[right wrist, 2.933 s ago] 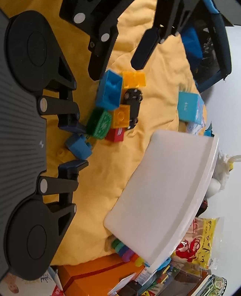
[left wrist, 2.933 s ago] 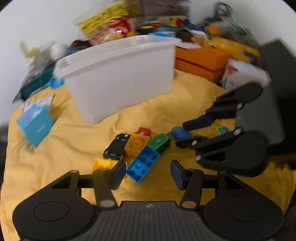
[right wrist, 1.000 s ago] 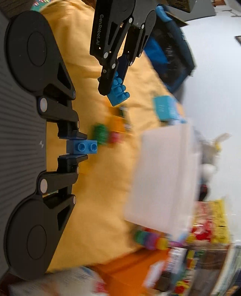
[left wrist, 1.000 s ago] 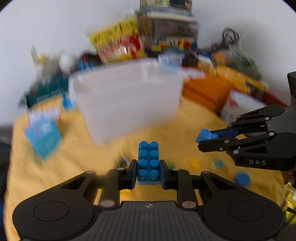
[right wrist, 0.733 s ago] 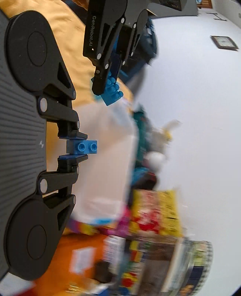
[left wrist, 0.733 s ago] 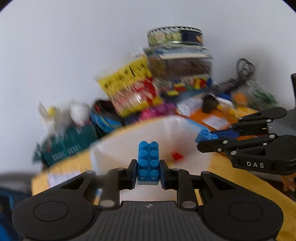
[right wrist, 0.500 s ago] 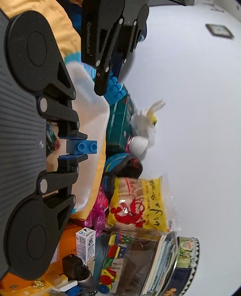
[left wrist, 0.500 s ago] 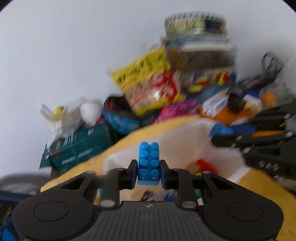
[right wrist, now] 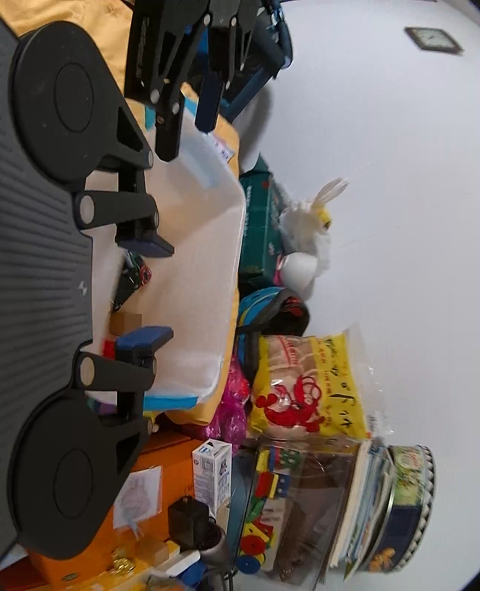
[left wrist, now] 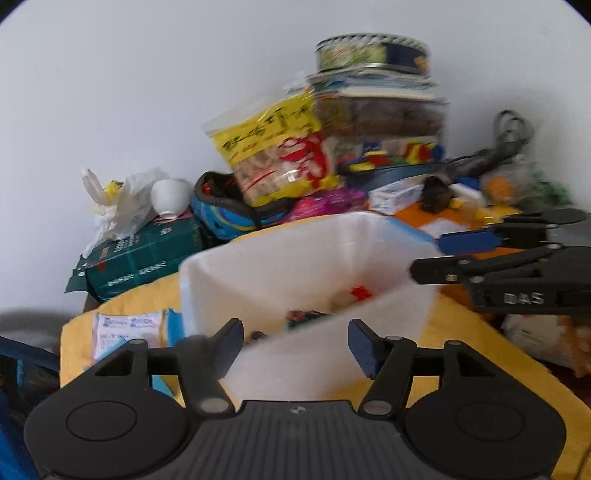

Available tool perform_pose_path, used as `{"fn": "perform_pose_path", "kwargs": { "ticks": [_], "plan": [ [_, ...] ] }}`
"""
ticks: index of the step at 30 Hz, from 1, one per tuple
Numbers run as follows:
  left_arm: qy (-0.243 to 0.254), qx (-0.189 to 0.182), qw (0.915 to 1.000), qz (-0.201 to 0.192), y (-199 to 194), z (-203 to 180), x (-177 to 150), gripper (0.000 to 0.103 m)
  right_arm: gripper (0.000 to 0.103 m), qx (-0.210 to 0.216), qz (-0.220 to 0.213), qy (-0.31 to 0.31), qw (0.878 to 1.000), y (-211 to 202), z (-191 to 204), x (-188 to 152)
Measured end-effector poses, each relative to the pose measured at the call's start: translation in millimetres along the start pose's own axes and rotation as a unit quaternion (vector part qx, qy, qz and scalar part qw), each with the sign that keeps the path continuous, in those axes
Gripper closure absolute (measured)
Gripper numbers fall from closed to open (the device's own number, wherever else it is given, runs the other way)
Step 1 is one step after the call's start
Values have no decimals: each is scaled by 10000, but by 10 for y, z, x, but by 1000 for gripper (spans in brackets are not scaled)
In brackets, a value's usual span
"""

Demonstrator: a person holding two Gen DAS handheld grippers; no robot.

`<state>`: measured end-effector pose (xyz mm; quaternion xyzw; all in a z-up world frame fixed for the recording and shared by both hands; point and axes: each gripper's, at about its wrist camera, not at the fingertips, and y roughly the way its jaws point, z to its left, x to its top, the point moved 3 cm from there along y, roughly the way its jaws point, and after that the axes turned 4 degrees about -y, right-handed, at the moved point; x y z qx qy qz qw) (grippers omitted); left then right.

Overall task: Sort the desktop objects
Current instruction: 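Return both tools to the pile, the left tool toward a green brick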

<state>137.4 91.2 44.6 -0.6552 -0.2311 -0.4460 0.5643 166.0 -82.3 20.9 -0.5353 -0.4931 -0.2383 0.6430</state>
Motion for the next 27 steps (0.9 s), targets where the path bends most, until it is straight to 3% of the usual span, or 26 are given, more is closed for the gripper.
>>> {"fn": "perform_pose_path", "kwargs": {
  "ticks": [4, 7, 14, 17, 20, 24, 27],
  "plan": [
    [17, -187, 9997, 175, -208, -190, -383, 35, 45, 163, -68, 38, 9998, -243, 104, -190],
    [-27, -266, 9989, 374, -257, -294, -669, 35, 44, 250, 62, 59, 9997, -312, 221, -373],
    [-269, -197, 9933, 1109, -217, -356, -1351, 35, 42, 537, 680, -305, 9958, -321, 574, -851],
    [-651, -292, 9876, 1395, -218, -341, -1586, 35, 42, 562, 1030, -476, 9919, -283, 718, -1090],
    [-694, -355, 9837, 1619, -209, -390, -1752, 35, 45, 697, 1301, -638, 9870, -295, 855, -1298],
    [-586, -301, 9850, 1595, -262, -409, -1810, 36, 48, 817, 1673, -769, 9795, -298, 1000, -1548],
    [-565, -231, 9872, 1472, -302, -374, -1791, 38, 57, 752, 1584, -736, 9817, -326, 1012, -1567]
  ]
}}
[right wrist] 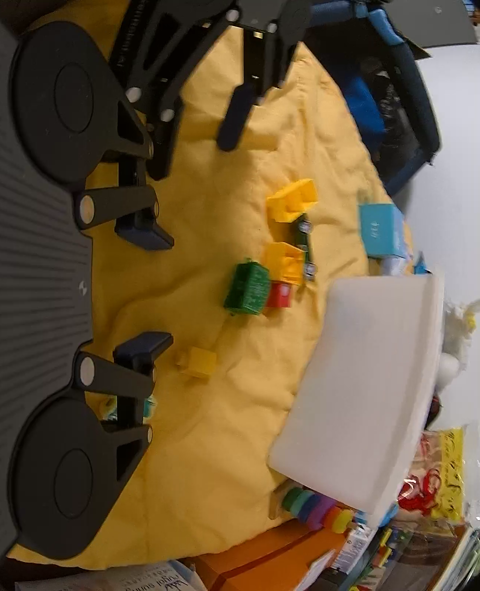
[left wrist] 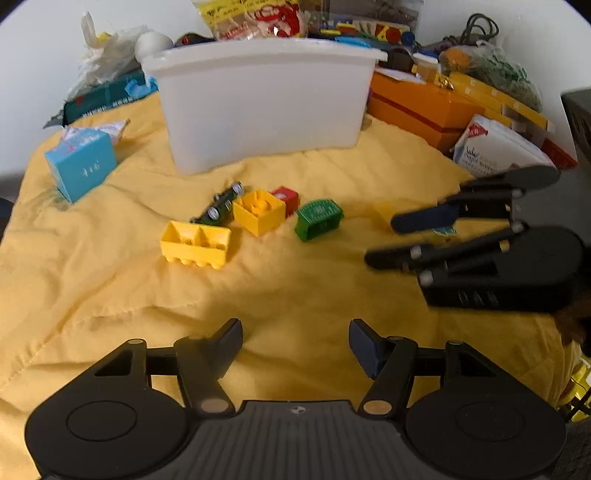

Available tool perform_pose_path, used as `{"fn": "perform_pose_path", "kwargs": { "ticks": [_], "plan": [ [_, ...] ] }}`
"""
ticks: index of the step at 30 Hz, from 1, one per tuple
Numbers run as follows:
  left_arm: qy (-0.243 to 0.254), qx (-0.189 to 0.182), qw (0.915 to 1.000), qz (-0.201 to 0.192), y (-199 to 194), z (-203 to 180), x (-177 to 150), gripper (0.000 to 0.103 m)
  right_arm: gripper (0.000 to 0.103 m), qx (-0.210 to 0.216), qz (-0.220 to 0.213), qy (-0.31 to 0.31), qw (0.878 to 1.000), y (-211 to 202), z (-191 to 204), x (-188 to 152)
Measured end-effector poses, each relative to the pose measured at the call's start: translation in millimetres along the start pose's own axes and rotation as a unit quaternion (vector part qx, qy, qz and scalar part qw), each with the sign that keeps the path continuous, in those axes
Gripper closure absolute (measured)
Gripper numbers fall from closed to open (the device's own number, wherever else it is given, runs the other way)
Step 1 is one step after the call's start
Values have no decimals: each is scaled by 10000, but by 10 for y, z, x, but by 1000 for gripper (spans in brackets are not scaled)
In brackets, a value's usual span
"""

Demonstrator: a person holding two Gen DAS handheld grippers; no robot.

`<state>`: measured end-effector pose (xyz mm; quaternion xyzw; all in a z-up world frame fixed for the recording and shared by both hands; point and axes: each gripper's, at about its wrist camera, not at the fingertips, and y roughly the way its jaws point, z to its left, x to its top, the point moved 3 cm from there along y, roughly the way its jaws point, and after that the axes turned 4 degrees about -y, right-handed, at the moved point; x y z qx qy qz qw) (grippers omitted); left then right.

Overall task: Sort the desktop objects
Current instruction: 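Return both tools to the pile, the left tool toward a green brick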

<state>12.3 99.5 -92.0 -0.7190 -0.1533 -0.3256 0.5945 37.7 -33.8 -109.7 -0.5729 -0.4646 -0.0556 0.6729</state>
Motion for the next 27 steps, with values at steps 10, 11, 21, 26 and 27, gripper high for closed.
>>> {"fn": "perform_pose_path", "kwargs": {
  "ticks": [10, 11, 21, 26, 27],
  "plan": [
    [436, -117, 9981, -418, -40, -47, 380, 41, 86, -645, 194, 380, 9970, 199, -254, 120],
    [506, -151, 9975, -464, -21, -57, 445, 41, 86, -557, 238, 403, 9974, 218, -259, 93],
    [1494, -648, 9862, -297, 464, -341, 821, 70, 86, -212, 140, 279, 9993, -175, -40, -63],
    [1667, -864, 9821, -128, 424, -456, 634, 70, 86, -264, 234, 306, 9989, -236, -21, -162],
    [1727, -920, 9806, -107, 395, -490, 585, 70, 86, -280, 235, 321, 9988, -253, -37, -174]
  ]
}}
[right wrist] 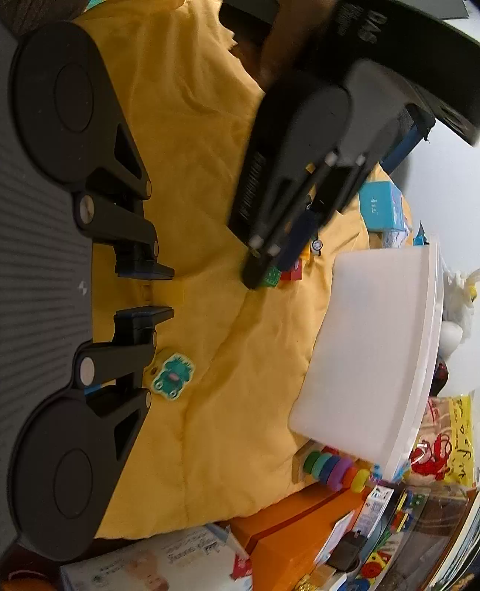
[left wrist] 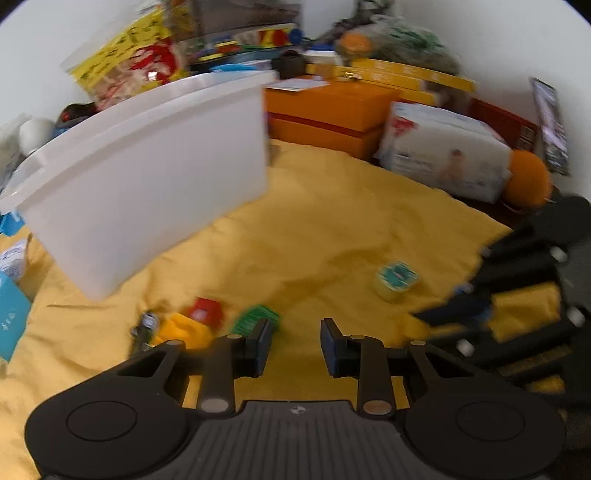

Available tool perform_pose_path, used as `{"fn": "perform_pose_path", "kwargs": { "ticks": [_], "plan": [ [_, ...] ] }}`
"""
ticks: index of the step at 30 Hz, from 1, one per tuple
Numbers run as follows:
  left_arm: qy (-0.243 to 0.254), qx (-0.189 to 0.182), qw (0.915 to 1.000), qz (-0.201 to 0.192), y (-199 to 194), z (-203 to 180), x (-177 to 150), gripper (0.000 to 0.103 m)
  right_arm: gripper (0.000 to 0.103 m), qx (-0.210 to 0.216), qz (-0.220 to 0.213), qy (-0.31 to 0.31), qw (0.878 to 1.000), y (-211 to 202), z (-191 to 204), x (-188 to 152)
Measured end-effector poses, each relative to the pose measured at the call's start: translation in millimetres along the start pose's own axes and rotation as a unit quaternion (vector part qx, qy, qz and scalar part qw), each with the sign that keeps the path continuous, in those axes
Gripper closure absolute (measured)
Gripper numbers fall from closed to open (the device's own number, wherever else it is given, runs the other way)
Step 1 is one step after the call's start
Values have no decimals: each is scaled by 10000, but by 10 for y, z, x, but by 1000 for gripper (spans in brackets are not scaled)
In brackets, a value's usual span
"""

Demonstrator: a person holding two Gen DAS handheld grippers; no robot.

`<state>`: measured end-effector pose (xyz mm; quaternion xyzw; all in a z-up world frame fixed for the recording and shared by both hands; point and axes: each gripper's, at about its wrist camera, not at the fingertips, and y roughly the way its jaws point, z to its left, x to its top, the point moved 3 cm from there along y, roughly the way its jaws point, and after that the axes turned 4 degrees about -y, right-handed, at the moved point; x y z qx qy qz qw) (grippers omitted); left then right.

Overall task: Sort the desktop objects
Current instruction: 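Return both tools to the pile, the left tool toward a green brick, then grasp the green brick with the left tool while the right tool grasps a small yellow brick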

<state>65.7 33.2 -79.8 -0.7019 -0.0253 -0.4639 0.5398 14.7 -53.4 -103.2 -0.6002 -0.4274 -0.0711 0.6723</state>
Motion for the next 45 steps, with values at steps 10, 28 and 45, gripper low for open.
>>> {"fn": "perform_pose_path", "kwargs": {
  "ticks": [10, 28, 45],
  "plan": [
    [16, 179, 9995, -252, -208, 1, 13, 60, 85, 98, 37, 165, 9998, -35, -77, -91],
    [675, 25, 9977, -34, 210, 434, 251, 61, 82, 98, 108, 183, 9997, 0, 8, -189],
    [-356, -421, 9985, 24, 105, 322, -106, 79, 81, 19, -13, 78, 10000, 18, 38, -174]
  ]
}}
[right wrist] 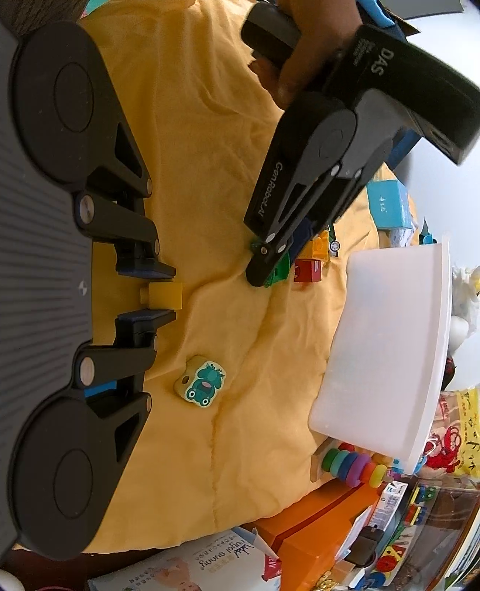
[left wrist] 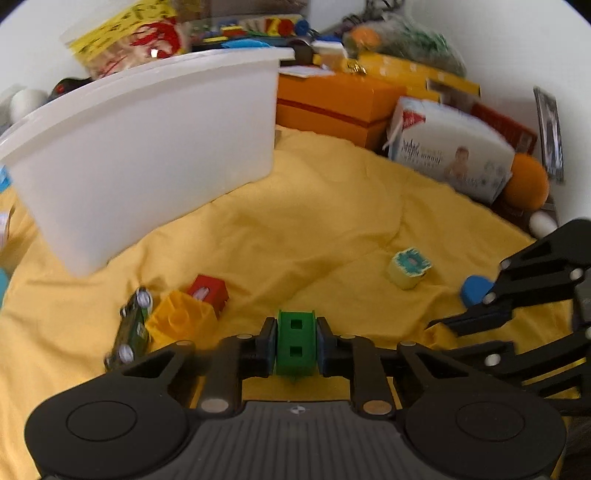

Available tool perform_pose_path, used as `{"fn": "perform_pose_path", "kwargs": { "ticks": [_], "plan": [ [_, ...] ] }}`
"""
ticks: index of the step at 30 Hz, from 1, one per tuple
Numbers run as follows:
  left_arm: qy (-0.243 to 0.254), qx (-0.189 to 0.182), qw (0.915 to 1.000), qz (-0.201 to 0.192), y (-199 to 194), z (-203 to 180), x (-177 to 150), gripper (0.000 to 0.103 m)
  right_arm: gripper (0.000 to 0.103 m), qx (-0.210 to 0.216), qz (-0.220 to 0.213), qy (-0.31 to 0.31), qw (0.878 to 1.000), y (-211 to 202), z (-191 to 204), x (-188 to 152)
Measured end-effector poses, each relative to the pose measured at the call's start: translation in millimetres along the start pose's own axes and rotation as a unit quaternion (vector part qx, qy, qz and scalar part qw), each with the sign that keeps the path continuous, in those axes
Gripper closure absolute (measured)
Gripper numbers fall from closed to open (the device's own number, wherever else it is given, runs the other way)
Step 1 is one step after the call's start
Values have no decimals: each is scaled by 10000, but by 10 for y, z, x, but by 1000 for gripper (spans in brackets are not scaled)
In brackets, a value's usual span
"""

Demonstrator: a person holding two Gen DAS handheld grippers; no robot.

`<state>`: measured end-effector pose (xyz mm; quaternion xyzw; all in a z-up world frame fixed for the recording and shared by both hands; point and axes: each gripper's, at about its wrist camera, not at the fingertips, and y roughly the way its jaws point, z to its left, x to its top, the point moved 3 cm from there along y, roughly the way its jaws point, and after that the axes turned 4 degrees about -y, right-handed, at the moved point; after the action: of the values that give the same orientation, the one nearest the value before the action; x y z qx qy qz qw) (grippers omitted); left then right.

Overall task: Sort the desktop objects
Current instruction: 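Grasp the green brick with the left tool while the right tool grasps a small yellow brick, then carry the green and yellow bricks over the white bin and open both tools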

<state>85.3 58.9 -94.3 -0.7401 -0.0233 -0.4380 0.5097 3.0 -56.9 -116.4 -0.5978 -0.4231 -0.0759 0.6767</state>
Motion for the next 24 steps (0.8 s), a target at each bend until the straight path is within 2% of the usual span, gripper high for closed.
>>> {"fn": "perform_pose_path", "kwargs": {
  "ticks": [3, 7, 12, 16, 20, 24],
  "plan": [
    [-187, 18, 9996, -199, -211, -22, 29, 79, 85, 25, -26, -166, 9999, -24, 20, 5],
    [-433, 276, 9959, -742, -614, 100, 268, 79, 85, 61, -233, -136, 9996, -138, -11, 138],
    [-457, 938, 9832, -1495, -1066, 420, 757, 79, 85, -9, -733, -203, 9971, -246, -162, 549],
    [-473, 1421, 9713, -1846, -1233, 708, 1204, 79, 85, -111, -1280, -231, 9914, -258, -359, 1065],
    [-597, 1848, 9604, -1998, -1193, 954, 1624, 79, 85, -170, -1727, 139, 9847, -219, -593, 1661],
    [-702, 2097, 9617, -1620, -855, 1114, 1783, 78, 85, -300, -1740, 785, 9811, -8, -886, 2189]
  ]
}}
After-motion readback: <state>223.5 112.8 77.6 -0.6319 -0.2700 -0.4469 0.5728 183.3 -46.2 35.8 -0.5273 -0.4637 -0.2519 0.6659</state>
